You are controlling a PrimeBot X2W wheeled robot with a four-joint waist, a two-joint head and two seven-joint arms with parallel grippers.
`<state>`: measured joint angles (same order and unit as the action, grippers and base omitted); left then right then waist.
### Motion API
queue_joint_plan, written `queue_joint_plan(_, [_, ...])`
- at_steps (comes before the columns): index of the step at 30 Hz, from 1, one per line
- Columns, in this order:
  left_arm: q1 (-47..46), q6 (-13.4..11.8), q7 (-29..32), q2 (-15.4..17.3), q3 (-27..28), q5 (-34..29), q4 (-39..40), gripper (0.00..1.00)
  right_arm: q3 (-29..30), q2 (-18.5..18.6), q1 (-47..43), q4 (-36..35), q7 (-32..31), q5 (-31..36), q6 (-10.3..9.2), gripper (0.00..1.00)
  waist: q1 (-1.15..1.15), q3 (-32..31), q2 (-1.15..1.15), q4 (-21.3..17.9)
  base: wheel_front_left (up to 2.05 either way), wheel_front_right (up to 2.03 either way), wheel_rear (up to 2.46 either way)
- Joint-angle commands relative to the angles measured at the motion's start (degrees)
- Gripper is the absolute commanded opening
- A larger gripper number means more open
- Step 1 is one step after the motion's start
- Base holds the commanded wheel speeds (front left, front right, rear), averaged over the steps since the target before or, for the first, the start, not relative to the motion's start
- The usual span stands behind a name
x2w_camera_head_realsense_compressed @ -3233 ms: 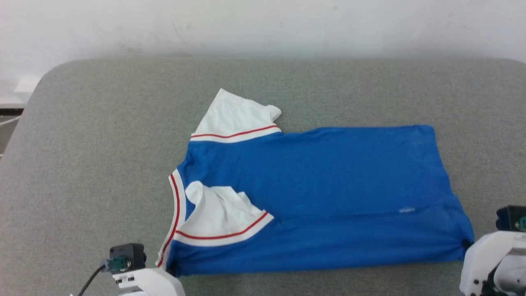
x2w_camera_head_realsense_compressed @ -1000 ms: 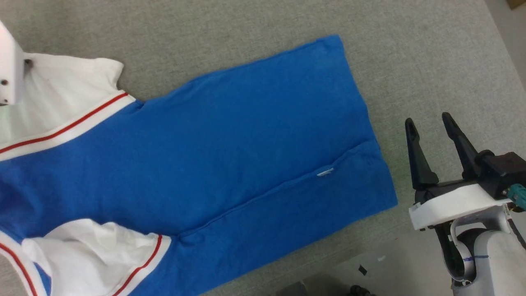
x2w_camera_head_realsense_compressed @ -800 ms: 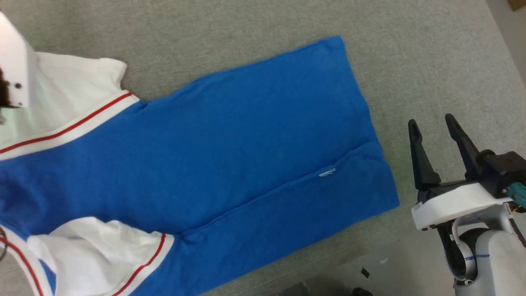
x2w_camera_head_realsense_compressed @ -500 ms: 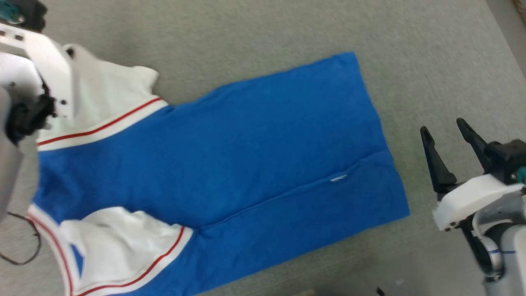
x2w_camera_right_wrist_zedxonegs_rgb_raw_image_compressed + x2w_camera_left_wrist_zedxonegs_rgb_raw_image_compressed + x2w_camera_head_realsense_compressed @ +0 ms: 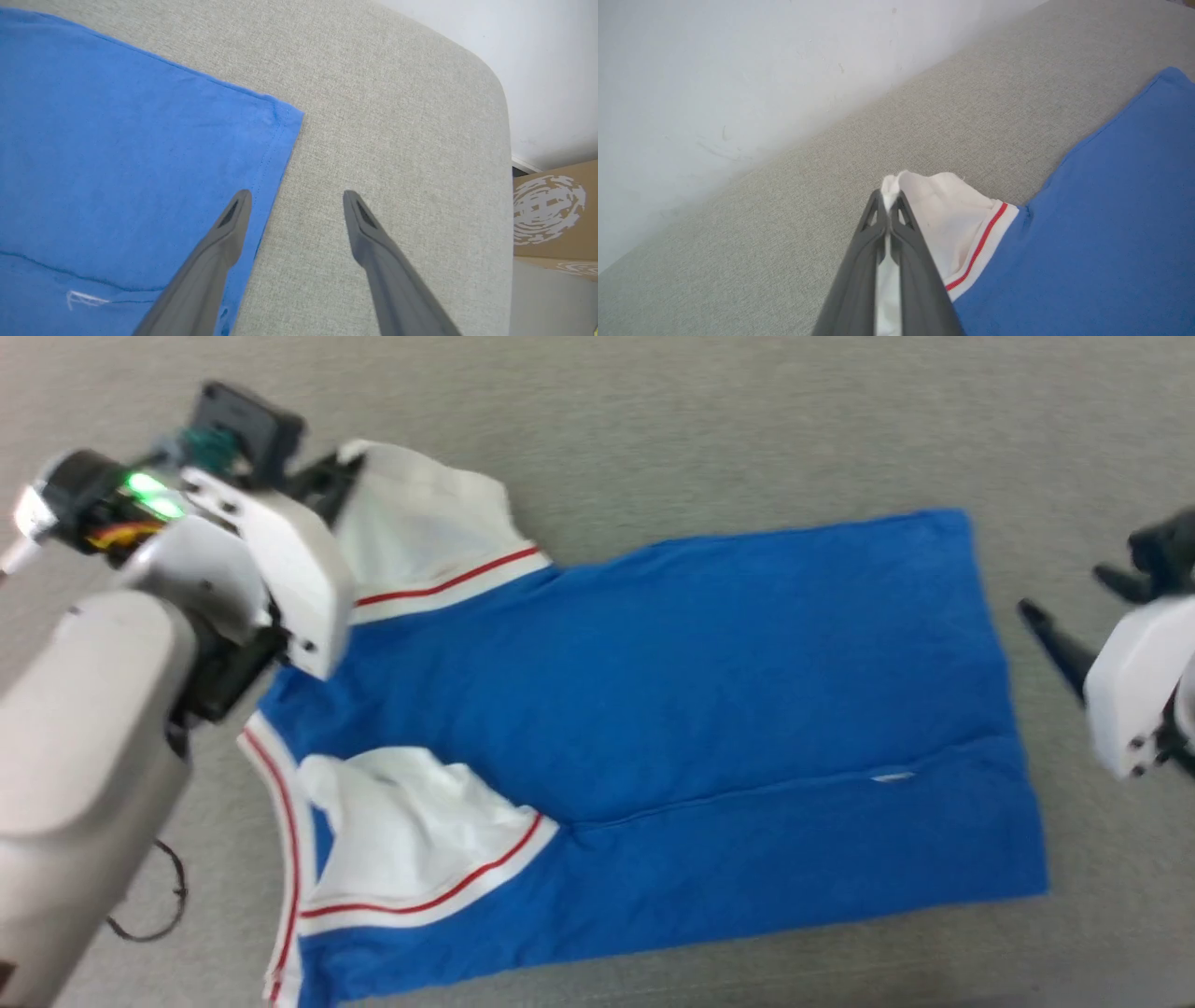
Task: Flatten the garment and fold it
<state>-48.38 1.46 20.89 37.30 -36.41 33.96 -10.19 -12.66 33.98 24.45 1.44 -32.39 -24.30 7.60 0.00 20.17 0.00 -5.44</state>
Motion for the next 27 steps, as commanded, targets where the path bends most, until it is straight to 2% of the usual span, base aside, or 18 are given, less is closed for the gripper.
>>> queue_joint_plan(1, [1.8,-1.0,-0.2,-0.1,-0.6,-0.9,2.8,0.0,-1.8,1.9,3.4,1.8,-1.5,-1.1,-0.11,1.0,0.0,2.2,0.0,4.8,0.0,0.0,0.0])
queue_joint_plan(10, [4.7,-4.2,-0.2,-0.9,-2.0,-2.3,13.9,0.0,-10.5,6.3,15.9,13.5,-5.3,-2.8,-0.11,1.0,0.0,6.0,0.0,10.3,0.0,0.0,0.0])
queue_joint_plan(13, [4.7,-4.6,-0.3,-1.7,-2.7,-2.8,15.7,0.0,-13.9,7.6,18.1,17.5,-5.1,-2.4,-0.11,1.0,0.0,6.7,0.0,11.6,0.0,0.0,0.0])
queue_joint_plan(21, [4.7,-5.2,-0.7,-2.8,-3.5,-3.1,17.0,0.0,-21.7,7.9,20.2,24.5,-2.3,-4.6,-0.11,1.0,0.0,7.7,0.0,12.8,0.0,0.0,0.0])
queue_joint_plan(22, [4.8,-5.2,-0.8,-2.8,-3.5,-3.1,16.9,0.0,-22.7,8.0,20.3,25.0,-2.1,-5.1,-0.11,0.44,0.0,7.6,0.0,12.7,0.0,0.0,0.0])
queue_joint_plan(23, [4.9,-5.4,-1.0,-2.9,-3.4,-3.0,16.6,0.0,-23.7,8.1,20.5,25.3,-1.7,-5.4,-0.11,0.29,0.0,7.5,0.0,12.6,0.0,0.0,0.0])
queue_joint_plan(24, [5.1,-5.5,-1.3,-2.9,-3.4,-2.9,16.3,0.0,-24.6,8.2,20.7,25.7,-1.1,-5.8,-0.11,0.0,0.0,7.2,0.0,12.5,0.0,0.0,0.0])
queue_joint_plan(27, [6.2,-6.3,-2.6,-3.2,-2.8,-2.4,15.2,0.0,-25.7,8.3,21.9,26.9,2.1,-6.4,-0.11,0.0,0.0,5.7,0.0,12.0,0.0,0.0,0.0])
